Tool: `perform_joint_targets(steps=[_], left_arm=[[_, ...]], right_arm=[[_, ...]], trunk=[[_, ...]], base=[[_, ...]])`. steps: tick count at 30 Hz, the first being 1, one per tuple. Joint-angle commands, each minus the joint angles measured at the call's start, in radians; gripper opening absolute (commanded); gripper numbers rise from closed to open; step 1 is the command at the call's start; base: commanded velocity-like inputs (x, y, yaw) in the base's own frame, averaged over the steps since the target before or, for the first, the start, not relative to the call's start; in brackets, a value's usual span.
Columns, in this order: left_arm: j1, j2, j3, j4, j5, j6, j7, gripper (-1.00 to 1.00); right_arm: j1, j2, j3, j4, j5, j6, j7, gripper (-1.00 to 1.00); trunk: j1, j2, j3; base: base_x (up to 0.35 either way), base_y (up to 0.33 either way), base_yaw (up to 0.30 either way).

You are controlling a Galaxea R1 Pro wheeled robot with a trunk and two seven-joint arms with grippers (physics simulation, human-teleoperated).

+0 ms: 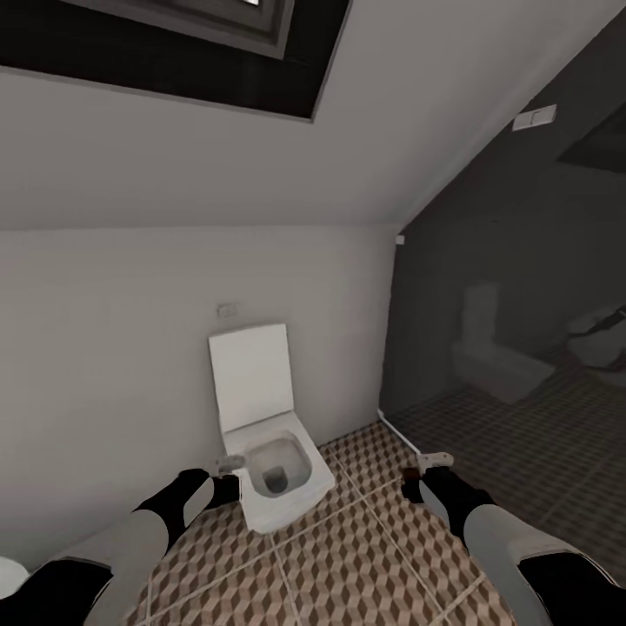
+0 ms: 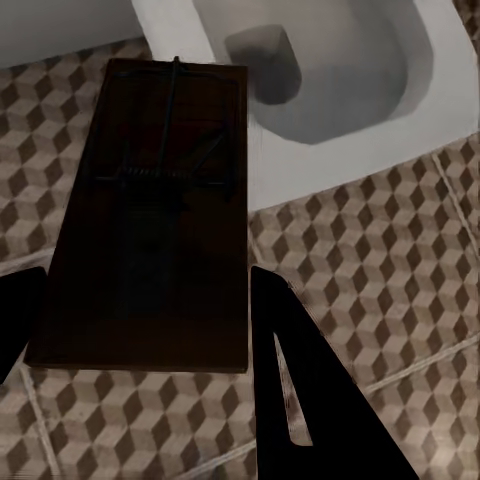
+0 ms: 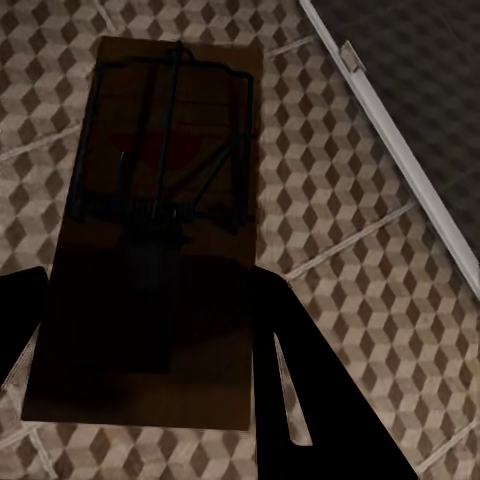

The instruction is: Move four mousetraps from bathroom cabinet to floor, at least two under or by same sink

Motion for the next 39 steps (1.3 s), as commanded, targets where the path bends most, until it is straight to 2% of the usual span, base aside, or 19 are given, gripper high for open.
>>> perform_joint_targets(steps=[1, 17, 39], left_arm=[[-0.001, 0.0, -0.008, -0.002, 0.008, 0.005, 0.005, -1.0], [-0.001, 0.0, -0.008, 0.0, 0.007, 0.005, 0.007, -1.0], [-0.001, 0.0, -0.011, 0.005, 0.006, 0.006, 0.01, -1.0]], right_arm=[[0.0, -0.001, 0.008, -0.003, -0.009, 0.006, -0.006, -1.0], [0.0, -0.003, 0.008, -0.003, -0.009, 0.005, -0.006, -1.0], [0.001, -0.01, 0.006, -0.003, -0.008, 0.005, -0.006, -1.0]], trunk=[[0.0, -0.001, -0.001], [0.0, -0.001, -0.001], [0.0, -0.001, -0.001]], base=[[0.0, 0.0, 0.277], [0.0, 0.0, 0.264], [0.0, 0.0, 0.018]])
